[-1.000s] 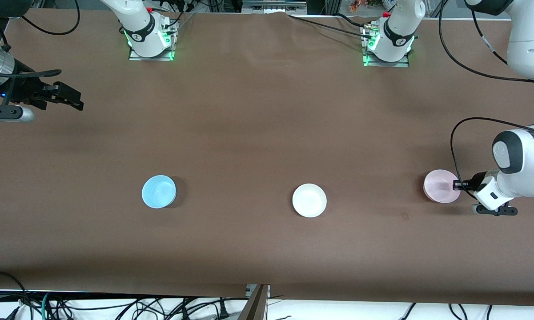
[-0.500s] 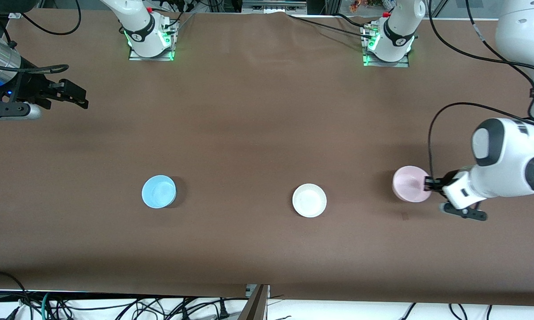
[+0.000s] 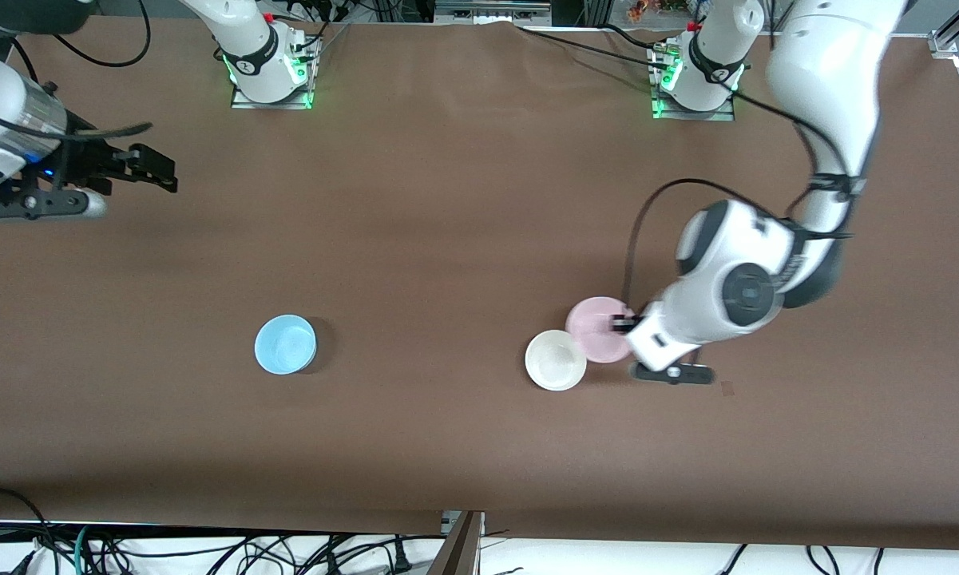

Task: Stack pink and blue bowls on white bowl
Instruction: 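Lift the pink bowl with the left gripper toward the white bowl, then lower the pink bowl onto the white bowl while the right gripper grasps the blue bowl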

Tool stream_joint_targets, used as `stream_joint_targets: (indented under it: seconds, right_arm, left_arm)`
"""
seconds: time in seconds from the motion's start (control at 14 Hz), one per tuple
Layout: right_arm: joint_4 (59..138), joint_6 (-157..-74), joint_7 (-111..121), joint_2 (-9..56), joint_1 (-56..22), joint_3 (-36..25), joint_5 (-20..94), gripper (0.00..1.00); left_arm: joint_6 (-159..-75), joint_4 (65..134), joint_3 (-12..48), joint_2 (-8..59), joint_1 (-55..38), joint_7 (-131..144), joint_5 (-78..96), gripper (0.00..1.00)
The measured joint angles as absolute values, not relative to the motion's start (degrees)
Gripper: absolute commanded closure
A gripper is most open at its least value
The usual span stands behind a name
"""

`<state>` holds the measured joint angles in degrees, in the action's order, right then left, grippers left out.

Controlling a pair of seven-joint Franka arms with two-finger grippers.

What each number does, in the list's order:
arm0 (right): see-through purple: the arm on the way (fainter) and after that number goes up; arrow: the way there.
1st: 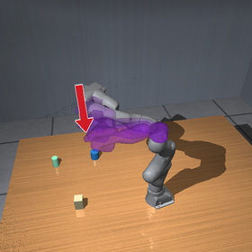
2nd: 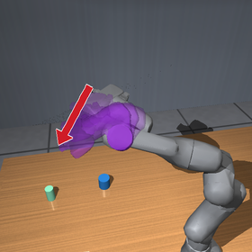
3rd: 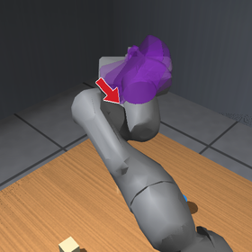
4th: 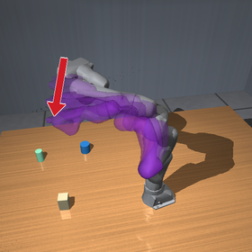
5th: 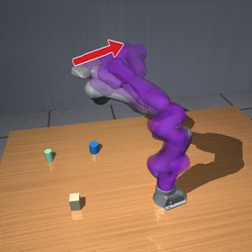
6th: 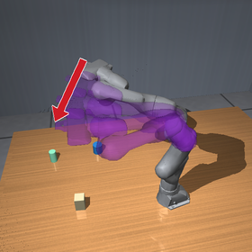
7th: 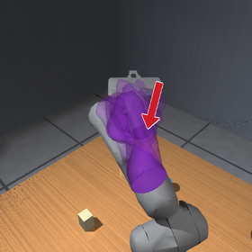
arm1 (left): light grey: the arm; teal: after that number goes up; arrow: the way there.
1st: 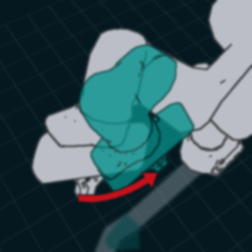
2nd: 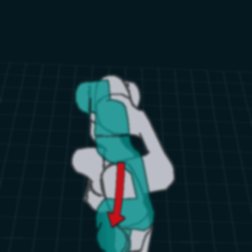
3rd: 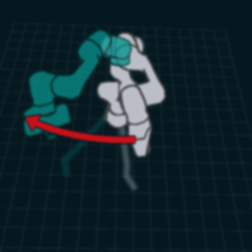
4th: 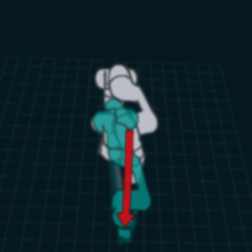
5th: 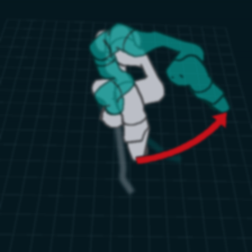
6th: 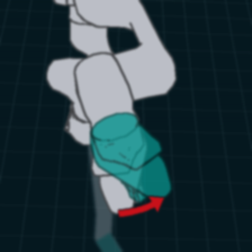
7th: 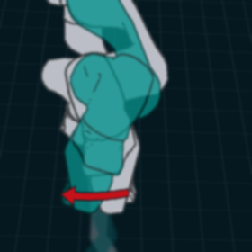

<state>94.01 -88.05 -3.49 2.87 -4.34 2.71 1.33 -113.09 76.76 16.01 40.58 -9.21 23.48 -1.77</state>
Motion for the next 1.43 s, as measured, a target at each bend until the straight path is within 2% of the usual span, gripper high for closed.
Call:
stream_joint_targets:
  seconds: [0.21,0.36,0.64,1.0,1.29,1.43]
  right_arm:
    - [94.0,-89.4,-3.6,6.6,-5.0,2.7,1.3,0.00]
    - [93.9,-89.7,-3.6,8.2,-5.0,2.5,1.3,0.00]
    - [93.8,-93.0,-3.5,11.8,-4.8,2.1,1.8,0.00]
    - [94.3,-107.5,-2.3,21.6,-4.2,1.9,2.0,0.00]
    - [98.4,-126.0,-2.1,27.8,-4.3,1.9,2.0,0.00]
    - [99.0,-131.8,-2.1,31.3,-4.8,1.9,2.0,0.00]
  left_arm:
    - [-118.2,72.1,15.8,45.4,-10.8,27.3,-1.8,1.00]
    - [-121.1,71.3,15.6,47.5,-10.4,27.9,-1.8,1.00]
    - [-121.6,71.1,15.6,48.7,-10.3,28.0,-1.8,1.00]
    - [-121.5,71.1,15.6,49.2,-10.5,28.0,-1.8,1.00]
    - [-121.5,71.4,15.6,50.0,-10.6,28.0,-1.8,1.00]
    - [-121.5,71.5,15.7,50.4,-10.8,28.0,-1.8,1.00]
